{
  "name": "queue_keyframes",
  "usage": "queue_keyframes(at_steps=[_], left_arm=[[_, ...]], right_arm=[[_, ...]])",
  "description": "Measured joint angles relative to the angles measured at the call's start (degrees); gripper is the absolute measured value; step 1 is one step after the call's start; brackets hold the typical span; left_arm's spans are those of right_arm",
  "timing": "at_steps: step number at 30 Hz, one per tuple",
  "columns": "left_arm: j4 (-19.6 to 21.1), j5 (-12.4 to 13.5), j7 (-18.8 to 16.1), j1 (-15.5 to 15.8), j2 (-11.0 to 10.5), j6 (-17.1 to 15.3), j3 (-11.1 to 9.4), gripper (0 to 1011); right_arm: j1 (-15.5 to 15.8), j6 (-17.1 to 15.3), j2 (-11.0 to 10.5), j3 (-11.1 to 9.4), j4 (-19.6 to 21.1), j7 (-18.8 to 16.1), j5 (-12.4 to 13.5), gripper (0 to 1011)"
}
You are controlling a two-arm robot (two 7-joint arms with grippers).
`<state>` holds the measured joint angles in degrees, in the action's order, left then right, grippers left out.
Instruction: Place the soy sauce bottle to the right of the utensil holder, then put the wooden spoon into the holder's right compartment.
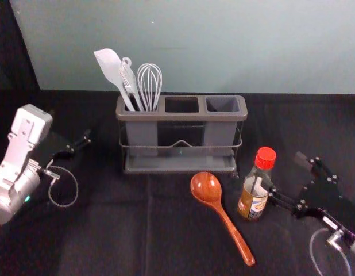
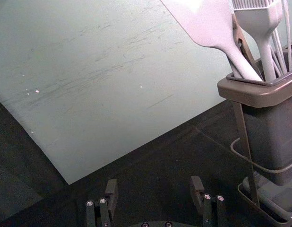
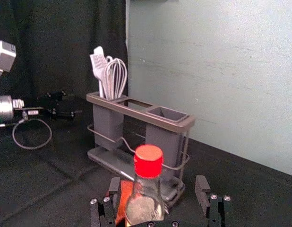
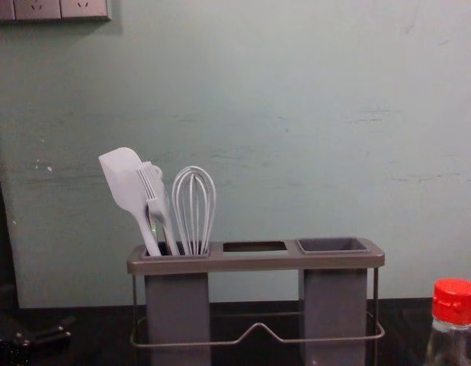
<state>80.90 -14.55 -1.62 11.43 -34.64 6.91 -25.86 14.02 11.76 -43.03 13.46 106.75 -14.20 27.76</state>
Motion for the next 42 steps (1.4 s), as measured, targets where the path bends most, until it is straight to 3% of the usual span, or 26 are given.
queue_keyframes(at_steps=[6, 13, 21, 29, 42], left_arm=[[0.0, 0.0, 0.0, 0.0, 0.0, 0.0, 0.0, 1005], [0.0, 0.0, 0.0, 0.0, 0.0, 0.0, 0.0, 1005], [0.0, 0.0, 0.0, 0.0, 0.0, 0.0, 0.0, 1005], [0.0, 0.0, 0.0, 0.0, 0.0, 0.0, 0.0, 1005], [0.0, 0.0, 0.0, 0.0, 0.0, 0.0, 0.0, 1005]], right_arm=[[-4.7, 0.4, 4.8, 2.4, -3.6, -1.7, -0.8, 1004], [-8.9, -0.3, 8.2, 3.8, -7.0, -3.5, -1.4, 1004], [-10.5, -0.9, 10.2, 4.1, -9.0, -4.7, -2.2, 998], [-9.9, -1.6, 11.2, 3.0, -8.7, -5.5, -2.6, 839], [-6.9, -2.6, 11.3, 0.6, -5.8, -5.7, -3.6, 421]])
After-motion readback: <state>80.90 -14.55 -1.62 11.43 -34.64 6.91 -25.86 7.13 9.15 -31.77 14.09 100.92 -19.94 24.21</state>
